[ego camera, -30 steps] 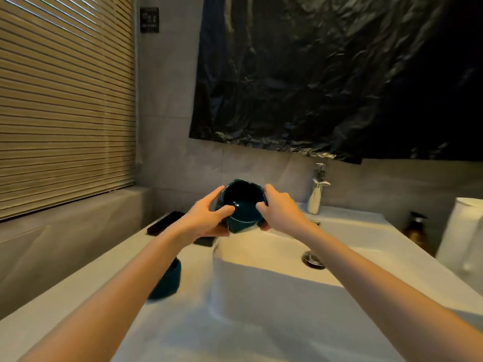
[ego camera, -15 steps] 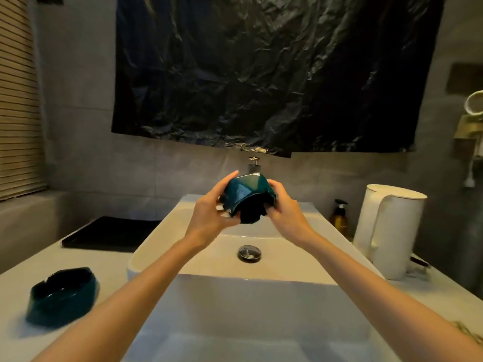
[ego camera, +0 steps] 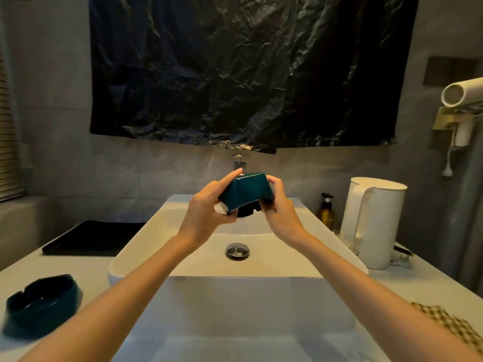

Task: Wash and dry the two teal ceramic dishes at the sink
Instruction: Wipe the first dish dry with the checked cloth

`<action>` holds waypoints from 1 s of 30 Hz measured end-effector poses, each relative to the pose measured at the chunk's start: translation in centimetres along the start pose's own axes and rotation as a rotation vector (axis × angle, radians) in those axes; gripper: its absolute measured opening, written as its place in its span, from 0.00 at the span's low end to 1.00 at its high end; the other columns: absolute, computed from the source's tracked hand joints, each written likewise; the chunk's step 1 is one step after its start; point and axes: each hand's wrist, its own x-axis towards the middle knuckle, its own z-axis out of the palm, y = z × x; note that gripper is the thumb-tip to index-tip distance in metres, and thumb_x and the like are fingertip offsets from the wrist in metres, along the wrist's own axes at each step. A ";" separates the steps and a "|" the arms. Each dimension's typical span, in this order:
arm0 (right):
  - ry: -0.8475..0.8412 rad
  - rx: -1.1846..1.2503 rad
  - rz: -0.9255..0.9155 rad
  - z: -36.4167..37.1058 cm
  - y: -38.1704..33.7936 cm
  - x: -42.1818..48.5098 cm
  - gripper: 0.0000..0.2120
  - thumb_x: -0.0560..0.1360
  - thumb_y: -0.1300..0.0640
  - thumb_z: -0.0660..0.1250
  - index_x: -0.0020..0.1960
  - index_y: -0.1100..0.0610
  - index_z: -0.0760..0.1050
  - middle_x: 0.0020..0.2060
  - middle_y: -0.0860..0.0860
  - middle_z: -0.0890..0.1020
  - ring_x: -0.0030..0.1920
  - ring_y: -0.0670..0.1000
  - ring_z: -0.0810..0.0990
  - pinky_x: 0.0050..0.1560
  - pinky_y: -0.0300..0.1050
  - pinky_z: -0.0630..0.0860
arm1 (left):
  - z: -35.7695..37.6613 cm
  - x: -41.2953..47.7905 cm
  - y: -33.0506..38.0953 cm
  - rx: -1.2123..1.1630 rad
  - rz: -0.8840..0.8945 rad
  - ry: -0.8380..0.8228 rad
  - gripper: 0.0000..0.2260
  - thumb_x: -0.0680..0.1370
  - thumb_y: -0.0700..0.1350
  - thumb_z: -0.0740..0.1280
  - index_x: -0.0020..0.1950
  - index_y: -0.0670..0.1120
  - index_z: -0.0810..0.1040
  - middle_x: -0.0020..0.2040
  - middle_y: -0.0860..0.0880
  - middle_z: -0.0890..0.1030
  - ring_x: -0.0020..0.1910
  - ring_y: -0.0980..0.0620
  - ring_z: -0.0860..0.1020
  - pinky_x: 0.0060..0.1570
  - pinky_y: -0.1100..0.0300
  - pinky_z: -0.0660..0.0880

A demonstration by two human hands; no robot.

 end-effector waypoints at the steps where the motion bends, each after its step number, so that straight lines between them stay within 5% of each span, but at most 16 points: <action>1: -0.040 0.015 0.033 -0.3 0.1 0.2 0.24 0.80 0.66 0.58 0.71 0.49 0.58 0.60 0.48 0.74 0.62 0.49 0.74 0.62 0.47 0.74 | 0.3 0.0 0.1 -0.076 -0.073 -0.004 0.40 0.67 0.38 0.77 0.74 0.53 0.63 0.64 0.49 0.75 0.60 0.53 0.74 0.56 0.63 0.75; 6: -0.083 0.006 0.187 -1.5 0.0 0.6 0.19 0.80 0.64 0.57 0.70 0.54 0.64 0.63 0.55 0.75 0.63 0.55 0.75 0.53 0.45 0.78 | 2.5 -0.7 1.0 -0.400 -0.416 0.013 0.36 0.70 0.36 0.73 0.73 0.57 0.63 0.65 0.54 0.72 0.62 0.52 0.72 0.55 0.58 0.77; 11: 0.003 -0.025 0.264 -3.3 -0.6 -0.4 0.15 0.81 0.59 0.58 0.68 0.55 0.68 0.61 0.54 0.76 0.56 0.52 0.78 0.38 0.35 0.79 | 3.9 0.0 1.9 -0.671 -0.744 -0.013 0.32 0.75 0.35 0.67 0.72 0.59 0.61 0.66 0.45 0.71 0.55 0.44 0.77 0.36 0.59 0.81; 16: 0.260 -0.125 0.257 -9.1 -0.1 -4.1 0.09 0.80 0.55 0.60 0.59 0.53 0.72 0.52 0.50 0.79 0.49 0.49 0.79 0.40 0.38 0.79 | 6.2 0.4 2.8 -0.782 -0.903 -0.031 0.28 0.77 0.37 0.65 0.74 0.55 0.62 0.69 0.42 0.67 0.58 0.39 0.74 0.39 0.50 0.81; 20: 0.416 -0.333 0.448 -14.8 2.8 -8.7 0.04 0.79 0.54 0.62 0.53 0.52 0.72 0.48 0.51 0.79 0.49 0.51 0.78 0.49 0.49 0.80 | 7.7 0.5 3.2 -0.760 -0.936 -0.066 0.27 0.77 0.39 0.65 0.74 0.55 0.62 0.71 0.42 0.65 0.62 0.37 0.72 0.38 0.49 0.81; 25: 0.016 -0.690 0.839 -17.4 9.1 -15.1 0.07 0.77 0.54 0.64 0.53 0.53 0.78 0.50 0.52 0.81 0.48 0.50 0.79 0.51 0.46 0.76 | 8.3 0.6 3.8 -0.736 -0.970 -0.074 0.26 0.77 0.40 0.65 0.73 0.54 0.63 0.71 0.41 0.65 0.65 0.35 0.70 0.43 0.46 0.79; 30: -0.057 -0.975 0.875 -16.5 13.3 -18.0 0.12 0.76 0.48 0.64 0.55 0.53 0.76 0.53 0.51 0.81 0.53 0.52 0.77 0.55 0.46 0.74 | 7.9 0.5 3.9 -0.701 -0.978 -0.078 0.26 0.77 0.40 0.66 0.73 0.53 0.64 0.71 0.42 0.65 0.65 0.36 0.69 0.43 0.46 0.79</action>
